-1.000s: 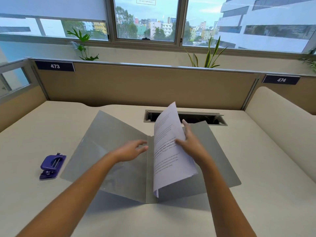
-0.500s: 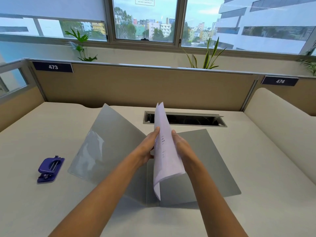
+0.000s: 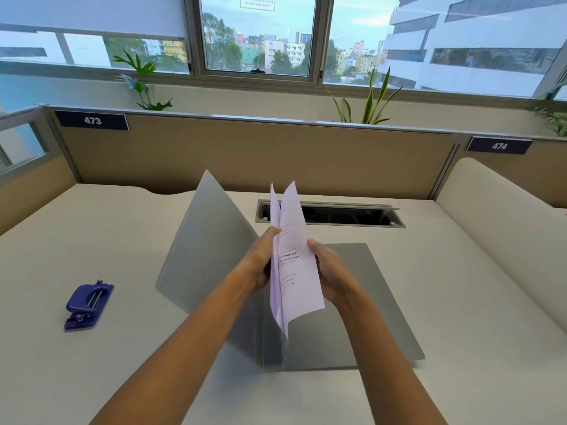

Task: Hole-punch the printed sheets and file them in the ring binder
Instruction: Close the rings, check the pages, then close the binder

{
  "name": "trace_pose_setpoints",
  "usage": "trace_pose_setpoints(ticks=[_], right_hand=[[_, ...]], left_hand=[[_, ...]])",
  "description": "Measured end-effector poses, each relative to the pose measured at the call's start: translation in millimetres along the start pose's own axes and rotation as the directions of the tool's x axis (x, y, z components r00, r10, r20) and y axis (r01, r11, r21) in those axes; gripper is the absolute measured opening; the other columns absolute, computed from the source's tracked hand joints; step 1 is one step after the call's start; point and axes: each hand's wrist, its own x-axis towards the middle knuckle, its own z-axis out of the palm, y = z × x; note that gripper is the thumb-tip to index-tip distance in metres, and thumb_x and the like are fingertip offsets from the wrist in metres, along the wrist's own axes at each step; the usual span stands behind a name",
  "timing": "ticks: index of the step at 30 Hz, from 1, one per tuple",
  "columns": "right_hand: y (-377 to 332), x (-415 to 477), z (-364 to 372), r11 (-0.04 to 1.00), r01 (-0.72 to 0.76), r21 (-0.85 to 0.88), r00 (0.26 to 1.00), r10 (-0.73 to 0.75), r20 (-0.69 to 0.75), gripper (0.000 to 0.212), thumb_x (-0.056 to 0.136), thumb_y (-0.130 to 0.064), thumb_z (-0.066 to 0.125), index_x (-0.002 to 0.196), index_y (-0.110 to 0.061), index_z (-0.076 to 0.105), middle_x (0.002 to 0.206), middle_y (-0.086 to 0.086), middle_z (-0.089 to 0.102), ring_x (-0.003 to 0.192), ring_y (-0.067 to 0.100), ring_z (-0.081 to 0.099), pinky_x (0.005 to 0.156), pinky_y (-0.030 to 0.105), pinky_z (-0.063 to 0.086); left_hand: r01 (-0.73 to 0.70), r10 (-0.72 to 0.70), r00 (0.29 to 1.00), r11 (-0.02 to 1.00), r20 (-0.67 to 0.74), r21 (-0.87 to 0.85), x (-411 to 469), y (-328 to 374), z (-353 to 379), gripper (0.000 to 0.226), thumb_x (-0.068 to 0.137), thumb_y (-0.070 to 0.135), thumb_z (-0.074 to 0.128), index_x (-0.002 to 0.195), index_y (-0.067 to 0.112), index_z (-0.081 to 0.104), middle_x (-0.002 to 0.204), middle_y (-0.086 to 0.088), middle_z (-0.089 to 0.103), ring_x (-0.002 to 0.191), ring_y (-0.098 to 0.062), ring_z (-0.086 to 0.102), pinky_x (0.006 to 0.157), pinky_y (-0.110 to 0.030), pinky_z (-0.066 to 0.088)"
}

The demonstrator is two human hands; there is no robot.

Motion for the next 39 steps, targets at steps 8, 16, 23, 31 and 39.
trace_pose_setpoints(ticks=[8,16,23,31,39], right_hand=[[-11.0,-10.7,-44.8,0.925,0.132,-0.356,0.955,-0.216,-0.205,0.023,0.097,-0.026,0.050,0.109,-0.015,0.066,0.095,0.003,0.071,0.084,0.021,0.069,0.076,0.034,0.057],[16.2,13.4,-139.9,0.806,-0.157,-0.570,0.884,-0.143,-0.445,0.025,0.090,-0.017,0.057,0.111,-0.009,0.068,0.106,0.010,0.069,0.099,0.028,0.063,0.091,0.040,0.050],[63.0,20.2,-159.0,0.737,-0.264,-0.623,0.850,-0.128,-0.511,0.029,0.087,-0.010,0.059,0.116,-0.008,0.065,0.114,0.015,0.067,0.105,0.031,0.061,0.091,0.036,0.047],[94.0,19.2,-141.9,0.558,-0.249,-0.791,0.780,-0.368,-0.505,0.049,0.083,0.011,0.044,0.131,0.000,0.049,0.122,0.024,0.057,0.111,0.039,0.053,0.090,0.041,0.045],[111.6,19.0,-128.2,0.145,-0.240,-0.960,0.925,-0.265,-0.272,0.047,0.101,-0.027,0.032,0.146,-0.014,0.029,0.156,0.005,0.023,0.143,0.023,0.023,0.113,0.037,0.024]], left_hand=[[0.029,-0.021,0.968,0.999,-0.249,0.030,-9.1,8.0,-11.3,0.026,0.101,0.029,0.030,0.109,0.008,0.045,0.083,-0.007,0.056,0.073,-0.019,0.055,0.060,-0.029,0.045],[0.038,-0.028,0.967,0.999,-0.255,0.034,-17.3,11.2,-13.3,0.027,0.101,0.028,0.031,0.108,0.007,0.046,0.081,-0.007,0.057,0.070,-0.019,0.055,0.057,-0.029,0.042],[0.042,-0.024,0.963,0.997,-0.269,0.060,-17.4,10.7,-11.2,0.027,0.101,0.028,0.030,0.111,0.009,0.046,0.084,-0.006,0.056,0.074,-0.019,0.054,0.064,-0.029,0.043],[0.053,-0.033,0.957,0.997,-0.288,0.061,-15.8,9.3,-11.2,0.026,0.101,0.029,0.029,0.106,0.010,0.046,0.082,-0.005,0.055,0.073,-0.018,0.053,0.061,-0.028,0.041],[0.058,-0.045,0.964,0.997,-0.261,0.042,-15.4,8.0,-9.7,0.027,0.101,0.029,0.029,0.111,0.009,0.045,0.082,-0.006,0.056,0.073,-0.019,0.055,0.070,-0.031,0.044]])
